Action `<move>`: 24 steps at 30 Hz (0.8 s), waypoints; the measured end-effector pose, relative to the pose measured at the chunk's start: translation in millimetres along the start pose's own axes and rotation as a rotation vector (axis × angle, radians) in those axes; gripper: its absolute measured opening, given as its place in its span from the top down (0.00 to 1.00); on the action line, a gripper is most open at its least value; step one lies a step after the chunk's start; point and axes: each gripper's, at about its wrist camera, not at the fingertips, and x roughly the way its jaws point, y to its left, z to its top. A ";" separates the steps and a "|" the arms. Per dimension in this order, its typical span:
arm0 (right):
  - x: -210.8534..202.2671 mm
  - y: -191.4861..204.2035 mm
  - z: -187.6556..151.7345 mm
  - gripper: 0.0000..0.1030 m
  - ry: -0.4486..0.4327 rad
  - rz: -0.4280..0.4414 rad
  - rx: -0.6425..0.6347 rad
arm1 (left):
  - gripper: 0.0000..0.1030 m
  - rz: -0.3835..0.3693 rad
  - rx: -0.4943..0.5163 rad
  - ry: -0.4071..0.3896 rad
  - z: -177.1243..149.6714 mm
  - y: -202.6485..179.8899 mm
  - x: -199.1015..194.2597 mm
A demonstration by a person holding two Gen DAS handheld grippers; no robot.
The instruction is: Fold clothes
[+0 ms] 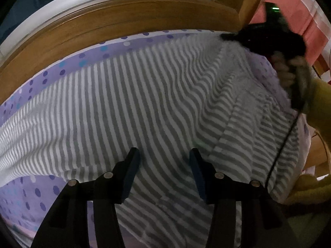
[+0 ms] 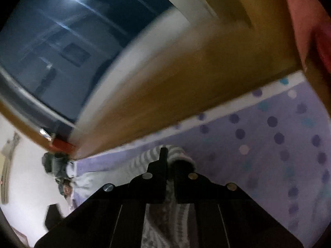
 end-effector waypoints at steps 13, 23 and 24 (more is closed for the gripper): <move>7.0 -12.1 -4.4 0.95 0.177 0.024 -0.009 | 0.46 -0.004 -0.043 -0.010 -1.7 -3.1 0.3; -44.6 -15.9 -18.3 0.46 0.115 0.125 0.061 | 0.46 -0.027 -0.168 -0.018 -13.9 24.3 -14.5; -48.4 -24.7 -11.9 0.39 0.061 0.075 0.106 | 0.46 -0.026 -0.170 -0.017 -14.1 25.2 -15.1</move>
